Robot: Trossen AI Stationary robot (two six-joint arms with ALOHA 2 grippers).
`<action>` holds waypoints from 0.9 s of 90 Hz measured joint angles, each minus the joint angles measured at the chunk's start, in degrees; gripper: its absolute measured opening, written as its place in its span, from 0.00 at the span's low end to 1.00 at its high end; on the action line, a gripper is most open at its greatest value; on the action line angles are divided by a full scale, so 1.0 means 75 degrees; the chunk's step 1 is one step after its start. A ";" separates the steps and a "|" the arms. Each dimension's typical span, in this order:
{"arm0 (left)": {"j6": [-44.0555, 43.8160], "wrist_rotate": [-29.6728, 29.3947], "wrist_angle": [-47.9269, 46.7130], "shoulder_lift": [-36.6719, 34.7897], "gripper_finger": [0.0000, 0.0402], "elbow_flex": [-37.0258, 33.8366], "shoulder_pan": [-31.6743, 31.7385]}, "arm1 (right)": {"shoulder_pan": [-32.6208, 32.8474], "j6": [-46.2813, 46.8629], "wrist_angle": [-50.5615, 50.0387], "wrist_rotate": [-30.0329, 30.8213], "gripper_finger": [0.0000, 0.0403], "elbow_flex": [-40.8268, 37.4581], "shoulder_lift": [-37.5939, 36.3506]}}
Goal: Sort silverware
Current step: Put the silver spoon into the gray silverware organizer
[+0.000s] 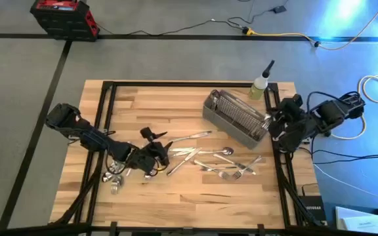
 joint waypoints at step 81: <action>-0.0286 0.0493 -0.0236 -0.0001 0.54 -0.0003 0.0176 | 0.0000 -0.0230 0.0873 -0.0448 0.08 -0.1494 0.0008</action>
